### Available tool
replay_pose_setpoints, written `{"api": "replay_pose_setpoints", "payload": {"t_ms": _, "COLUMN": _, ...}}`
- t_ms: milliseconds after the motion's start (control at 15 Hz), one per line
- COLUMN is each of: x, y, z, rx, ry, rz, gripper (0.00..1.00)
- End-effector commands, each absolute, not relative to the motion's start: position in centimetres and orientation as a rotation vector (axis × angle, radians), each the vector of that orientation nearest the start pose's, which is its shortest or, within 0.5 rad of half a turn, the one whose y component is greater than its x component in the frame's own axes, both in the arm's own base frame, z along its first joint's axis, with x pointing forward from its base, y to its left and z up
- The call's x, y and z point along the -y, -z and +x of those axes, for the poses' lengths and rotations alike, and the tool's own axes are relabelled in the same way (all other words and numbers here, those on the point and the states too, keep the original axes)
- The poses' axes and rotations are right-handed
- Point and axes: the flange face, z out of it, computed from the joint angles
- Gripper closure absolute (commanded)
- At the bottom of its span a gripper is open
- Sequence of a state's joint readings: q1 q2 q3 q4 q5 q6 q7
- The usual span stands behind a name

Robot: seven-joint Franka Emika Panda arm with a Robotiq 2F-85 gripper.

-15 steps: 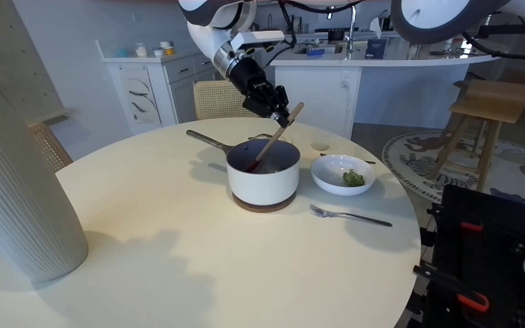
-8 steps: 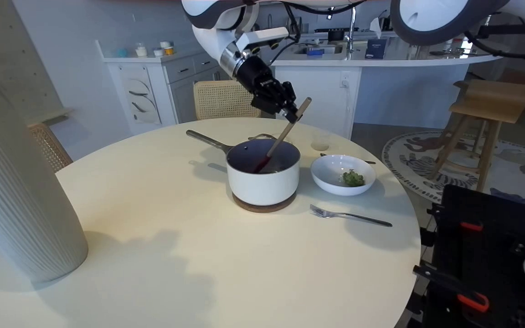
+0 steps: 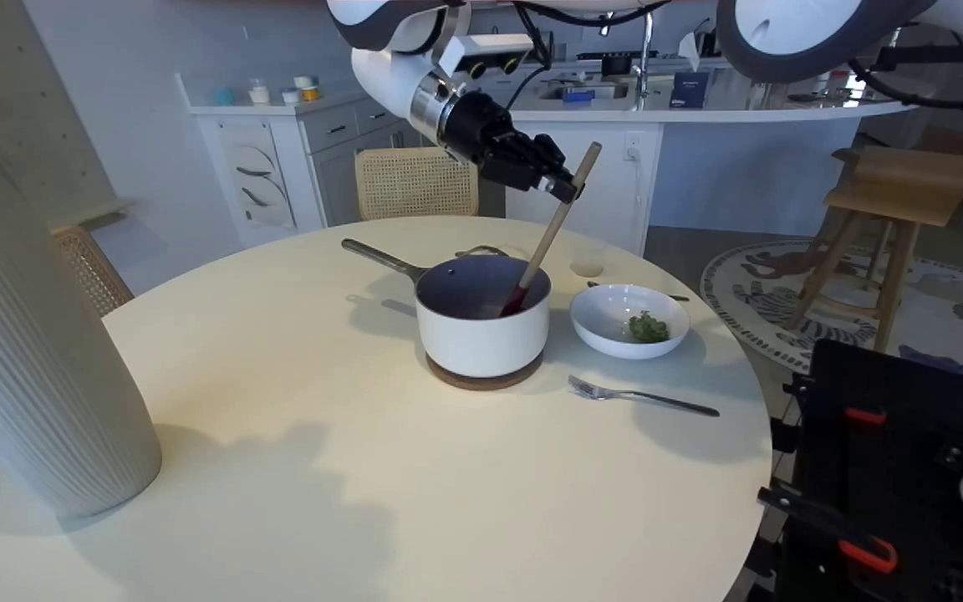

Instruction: Use the spatula to mix the contents of the pot then put it back on the table

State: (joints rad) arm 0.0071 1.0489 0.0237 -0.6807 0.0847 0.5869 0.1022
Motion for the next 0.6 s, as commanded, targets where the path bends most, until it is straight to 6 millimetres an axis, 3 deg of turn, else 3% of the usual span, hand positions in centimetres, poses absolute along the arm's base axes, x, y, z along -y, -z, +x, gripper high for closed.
{"api": "replay_pose_setpoints", "payload": {"t_ms": 0, "x": -3.7, "y": -32.5, "z": 64.4, "rx": 0.002, "ry": -1.702, "rz": -2.583, "gripper": 0.96}}
{"api": "replay_pose_setpoints", "payload": {"t_ms": 533, "x": -6.1, "y": -32.7, "z": 65.9, "rx": 0.018, "ry": -1.516, "rz": -2.681, "gripper": 0.96}}
